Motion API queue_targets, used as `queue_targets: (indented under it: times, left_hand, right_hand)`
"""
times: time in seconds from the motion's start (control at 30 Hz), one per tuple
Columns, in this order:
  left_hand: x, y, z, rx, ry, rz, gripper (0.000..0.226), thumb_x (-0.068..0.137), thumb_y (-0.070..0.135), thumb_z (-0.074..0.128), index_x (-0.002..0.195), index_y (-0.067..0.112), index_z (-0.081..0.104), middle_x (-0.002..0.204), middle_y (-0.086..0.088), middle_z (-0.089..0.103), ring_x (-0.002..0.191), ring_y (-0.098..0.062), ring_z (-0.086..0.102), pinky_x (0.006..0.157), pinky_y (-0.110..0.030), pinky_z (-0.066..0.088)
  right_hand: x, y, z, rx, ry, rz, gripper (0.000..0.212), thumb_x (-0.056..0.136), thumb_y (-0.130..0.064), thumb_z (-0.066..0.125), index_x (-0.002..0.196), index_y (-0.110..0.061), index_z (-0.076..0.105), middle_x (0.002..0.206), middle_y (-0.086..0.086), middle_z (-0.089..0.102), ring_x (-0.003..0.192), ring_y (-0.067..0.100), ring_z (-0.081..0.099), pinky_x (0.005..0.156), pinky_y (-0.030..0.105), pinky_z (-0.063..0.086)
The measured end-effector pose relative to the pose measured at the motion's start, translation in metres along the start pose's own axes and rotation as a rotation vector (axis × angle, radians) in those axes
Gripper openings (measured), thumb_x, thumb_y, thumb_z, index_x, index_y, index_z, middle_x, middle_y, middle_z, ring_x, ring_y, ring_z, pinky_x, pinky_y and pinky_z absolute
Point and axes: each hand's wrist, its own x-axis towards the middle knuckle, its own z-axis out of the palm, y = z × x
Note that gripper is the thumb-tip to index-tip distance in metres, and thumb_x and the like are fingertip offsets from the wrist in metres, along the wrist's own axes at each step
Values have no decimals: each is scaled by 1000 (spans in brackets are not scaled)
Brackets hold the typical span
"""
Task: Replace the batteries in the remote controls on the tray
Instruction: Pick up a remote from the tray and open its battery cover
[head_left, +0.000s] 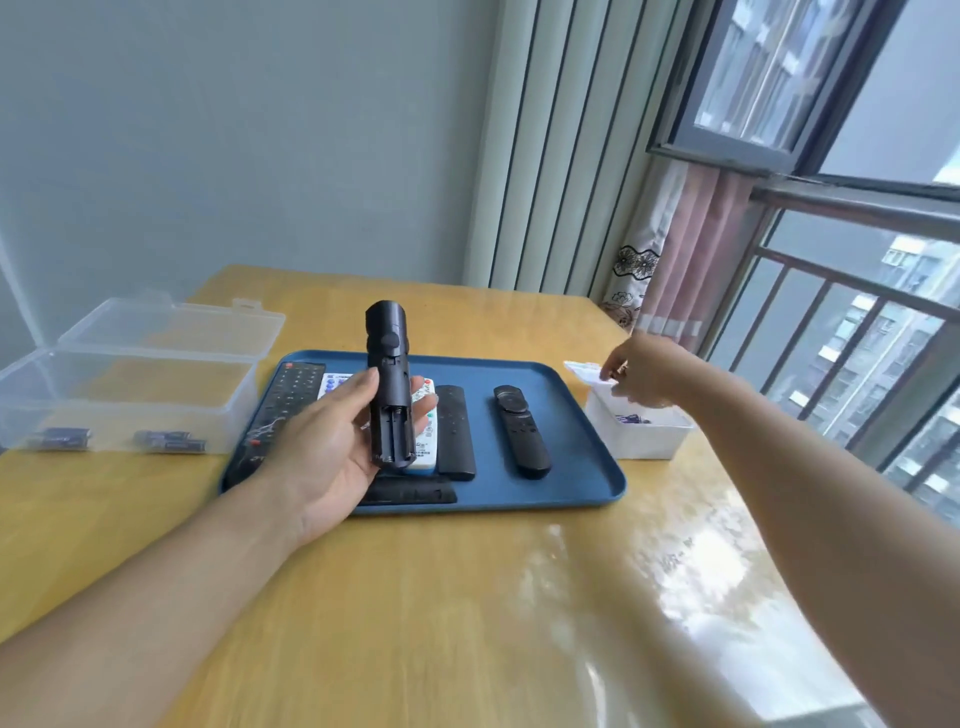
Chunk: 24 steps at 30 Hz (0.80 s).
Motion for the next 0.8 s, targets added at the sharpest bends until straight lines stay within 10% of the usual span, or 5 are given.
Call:
queue_targets:
  times: [0.23, 0.37, 0.53, 0.67, 0.8]
  left_hand:
    - [-3, 4, -1, 12, -13, 10, 28, 107, 19, 45, 123, 6, 63, 119, -17, 73, 108, -31, 72, 88, -38, 60]
    - [-1, 6, -3, 13, 10, 14, 28, 107, 20, 45, 124, 6, 64, 121, -17, 72, 108, -30, 72, 91, -41, 59]
    - [-3, 7, -1, 29, 80, 40, 24, 108, 16, 43, 115, 6, 64, 120, -17, 72, 104, -27, 73, 95, -42, 55]
    - [1, 12, -7, 57, 128, 44, 27, 108, 17, 43, 119, 3, 62, 112, -16, 74, 86, -21, 76, 66, -32, 62]
    - [0, 13, -8, 70, 100, -6, 30, 107, 18, 46, 121, -2, 63, 106, -17, 76, 79, -19, 74, 61, -25, 59]
  right_hand:
    - [10, 20, 21, -26, -91, -40, 18, 87, -15, 71, 96, -30, 69, 98, 2, 70, 90, 21, 67, 82, 34, 58]
    - [11, 9, 8, -109, 139, -40, 23, 92, -18, 67, 101, -39, 70, 86, -23, 69, 85, 8, 66, 69, 30, 59]
    - [-24, -69, 0, 347, 264, -365, 9, 88, -39, 72, 96, -36, 71, 91, -21, 69, 77, 6, 66, 67, 32, 57]
    - [-72, -125, 15, 425, 320, -766, 48, 77, -62, 72, 117, -37, 67, 108, -23, 62, 92, 1, 62, 74, 22, 51]
    - [-85, -145, 60, 266, 640, -913, 38, 86, -40, 75, 122, -25, 71, 123, -12, 68, 99, 13, 66, 81, 24, 53]
